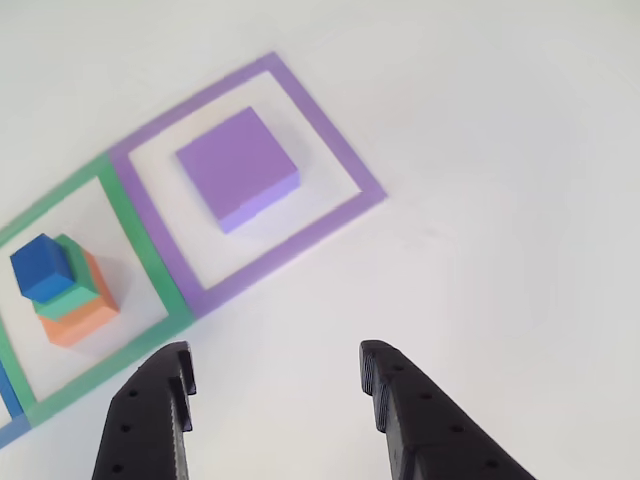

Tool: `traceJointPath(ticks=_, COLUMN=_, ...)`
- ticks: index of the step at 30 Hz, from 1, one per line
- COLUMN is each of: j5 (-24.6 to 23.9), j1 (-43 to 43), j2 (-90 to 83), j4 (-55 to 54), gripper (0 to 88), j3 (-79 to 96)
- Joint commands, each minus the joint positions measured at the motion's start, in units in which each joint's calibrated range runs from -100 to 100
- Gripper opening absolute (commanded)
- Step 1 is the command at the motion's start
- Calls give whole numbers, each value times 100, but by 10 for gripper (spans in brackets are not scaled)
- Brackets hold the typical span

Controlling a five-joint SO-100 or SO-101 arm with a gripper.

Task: Tower of hanoi

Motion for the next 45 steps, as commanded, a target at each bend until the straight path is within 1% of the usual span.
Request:
traceJointPath(ticks=1, j5=0, j1=494, j2=-177, j4=-769, gripper=214, j3=599)
traceJointPath(ticks=3, j5=0, j1=754, j2=-202, j4=-1230, gripper=234, j3=1108)
traceJointPath(ticks=5, j5=0, j1=906, j2=-226, j4=-1926, gripper=261, j3=1707)
traceJointPath(ticks=8, j5=0, j1=1043, j2=-193, j4=-3343, gripper=310, j3=2698)
traceJointPath(ticks=10, j5=0, j1=1074, j2=-17, j4=-4047, gripper=355, j3=3079)
traceJointPath(ticks=13, j5=0, j1=1051, j2=191, j4=-4783, gripper=446, j3=3479)
traceJointPath(ticks=17, j5=0, j1=853, j2=680, j4=-6030, gripper=492, j3=3952)
traceJointPath(ticks=21, j5=0, j1=624, j2=1497, j4=-7147, gripper=504, j3=4143)
traceJointPath(ticks=29, j5=0, j1=144, j2=3092, j4=-8871, gripper=507, j3=4134)
traceJointPath(ticks=35, j5=0, j1=121, j2=3925, j4=-9656, gripper=506, j3=3934)
traceJointPath(ticks=45, j5=0, j1=258, j2=6201, j4=-11072, gripper=495, j3=2998)
